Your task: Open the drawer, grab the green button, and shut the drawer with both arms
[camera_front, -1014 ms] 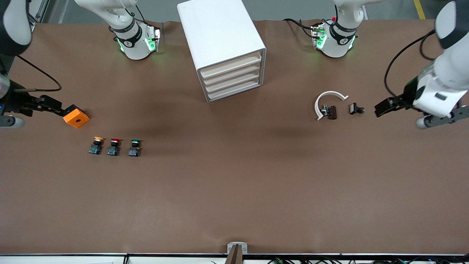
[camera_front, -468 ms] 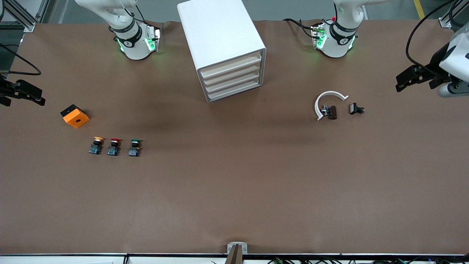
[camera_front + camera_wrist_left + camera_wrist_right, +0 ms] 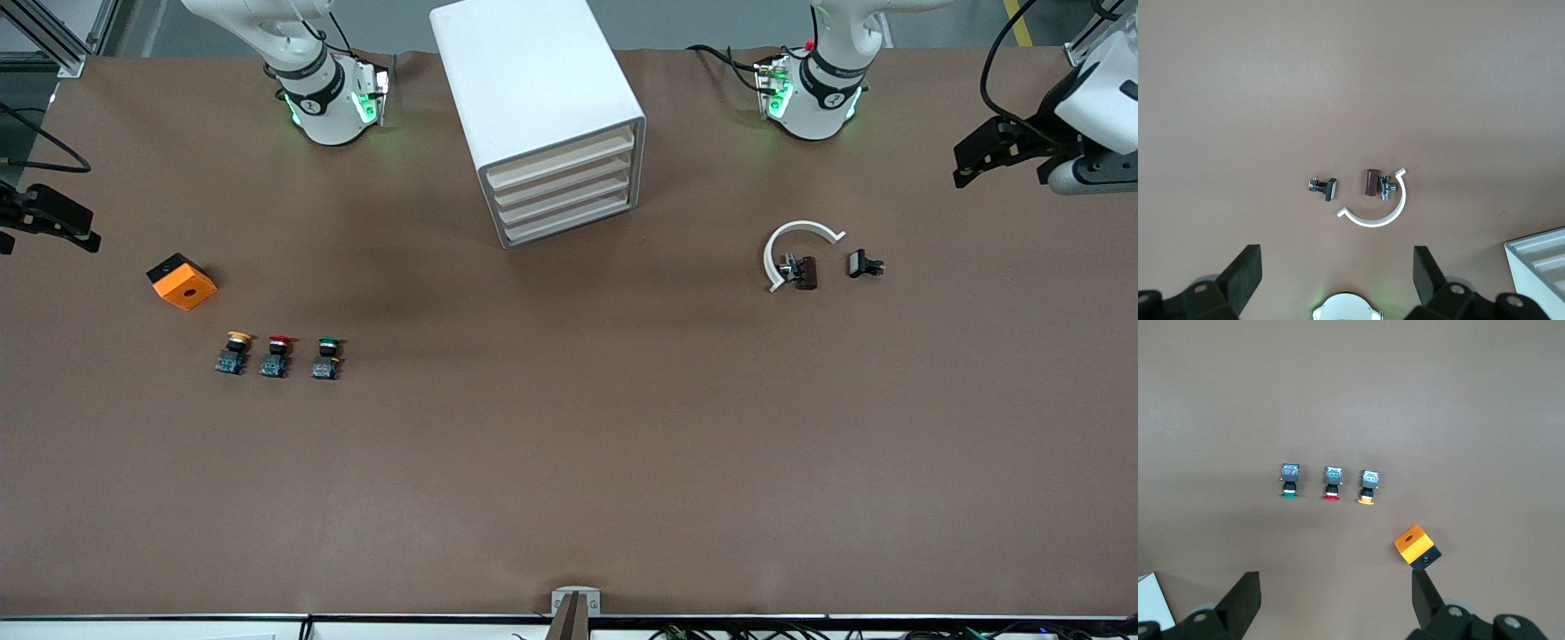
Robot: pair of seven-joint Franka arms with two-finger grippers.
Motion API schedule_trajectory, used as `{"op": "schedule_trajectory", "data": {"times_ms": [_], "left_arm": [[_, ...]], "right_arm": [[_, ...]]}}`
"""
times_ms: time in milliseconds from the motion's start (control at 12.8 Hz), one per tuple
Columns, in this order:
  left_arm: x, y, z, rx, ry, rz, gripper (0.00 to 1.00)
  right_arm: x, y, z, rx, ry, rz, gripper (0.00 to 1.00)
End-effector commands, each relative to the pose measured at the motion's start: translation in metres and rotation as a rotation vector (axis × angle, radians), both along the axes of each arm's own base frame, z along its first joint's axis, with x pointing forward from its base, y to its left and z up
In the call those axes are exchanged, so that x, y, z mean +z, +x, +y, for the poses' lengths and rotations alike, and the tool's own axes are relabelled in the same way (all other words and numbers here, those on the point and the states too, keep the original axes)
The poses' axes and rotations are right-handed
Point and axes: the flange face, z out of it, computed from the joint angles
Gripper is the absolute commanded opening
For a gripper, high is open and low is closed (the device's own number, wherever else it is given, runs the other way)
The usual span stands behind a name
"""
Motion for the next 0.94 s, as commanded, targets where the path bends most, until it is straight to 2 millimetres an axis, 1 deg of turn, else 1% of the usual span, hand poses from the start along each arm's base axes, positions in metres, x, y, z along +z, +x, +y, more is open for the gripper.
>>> {"op": "schedule_trajectory", "data": {"times_ms": [0, 468, 624, 858], "left_arm": [[0.001, -0.005, -0.001, -0.020, 0.005, 0.004, 1.00], [-0.002, -0.001, 0.019, 0.041, 0.002, 0.014, 1.00], [-0.005, -0.001, 0.016, 0.063, -0.008, 0.019, 1.00], [-0.002, -0.001, 0.013, 0.065, -0.008, 0.013, 1.00]], "right_arm": [[0.007, -0.001, 0.003, 0.005, 0.013, -0.002, 1.00], [0.010, -0.002, 0.004, 0.005, 0.013, -0.007, 1.00], [0.010, -0.002, 0.004, 0.001, 0.013, -0.009, 1.00], [0.010, -0.002, 0.005, -0.002, 0.013, -0.009, 1.00]]}}
